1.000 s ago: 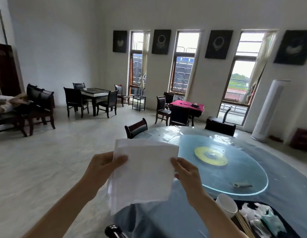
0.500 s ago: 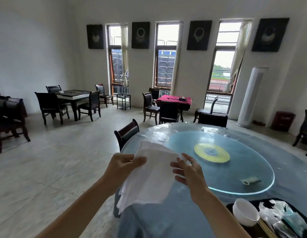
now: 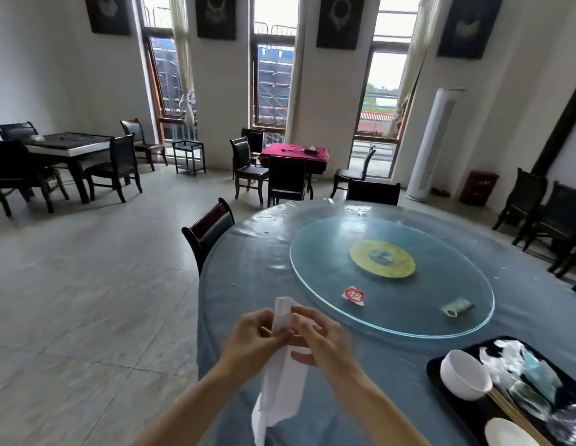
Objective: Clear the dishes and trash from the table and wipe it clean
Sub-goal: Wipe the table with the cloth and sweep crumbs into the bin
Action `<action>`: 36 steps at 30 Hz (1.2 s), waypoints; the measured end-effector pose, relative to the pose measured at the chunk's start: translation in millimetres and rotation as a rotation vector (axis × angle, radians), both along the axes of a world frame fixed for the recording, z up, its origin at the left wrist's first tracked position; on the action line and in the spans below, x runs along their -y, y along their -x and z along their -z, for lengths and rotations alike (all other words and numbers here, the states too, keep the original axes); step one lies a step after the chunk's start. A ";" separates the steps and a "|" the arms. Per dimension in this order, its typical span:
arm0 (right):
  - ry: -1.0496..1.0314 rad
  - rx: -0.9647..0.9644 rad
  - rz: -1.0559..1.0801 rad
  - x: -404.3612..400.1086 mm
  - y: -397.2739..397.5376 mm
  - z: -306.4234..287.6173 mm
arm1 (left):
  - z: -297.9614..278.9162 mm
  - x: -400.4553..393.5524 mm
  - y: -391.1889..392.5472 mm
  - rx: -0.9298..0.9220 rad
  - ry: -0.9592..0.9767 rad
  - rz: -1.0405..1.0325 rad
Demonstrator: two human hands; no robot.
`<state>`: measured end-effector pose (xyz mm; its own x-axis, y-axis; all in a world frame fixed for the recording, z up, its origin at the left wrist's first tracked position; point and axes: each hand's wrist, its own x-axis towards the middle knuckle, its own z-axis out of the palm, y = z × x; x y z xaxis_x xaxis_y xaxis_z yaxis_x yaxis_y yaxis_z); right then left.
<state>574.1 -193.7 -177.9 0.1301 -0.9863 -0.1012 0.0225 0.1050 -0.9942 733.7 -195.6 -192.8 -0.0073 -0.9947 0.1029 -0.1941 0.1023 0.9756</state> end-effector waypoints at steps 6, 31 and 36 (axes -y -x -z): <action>0.051 -0.191 0.114 20.3 -31.3 43.6 | 44.5 40.9 -22.1 -0.164 -0.095 0.258; -0.062 -0.493 0.269 70.8 -118.8 89.5 | 93.6 141.5 -151.1 -0.252 -0.472 0.579; -0.089 -0.586 0.500 69.4 -63.2 85.5 | 96.8 157.3 -172.3 -0.203 -0.469 0.496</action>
<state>637.4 -263.0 -263.4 -0.4276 -0.8987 -0.0973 -0.4385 0.3004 -0.8470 906.0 -352.9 -289.6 -0.4963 -0.8190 -0.2878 -0.0434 -0.3078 0.9505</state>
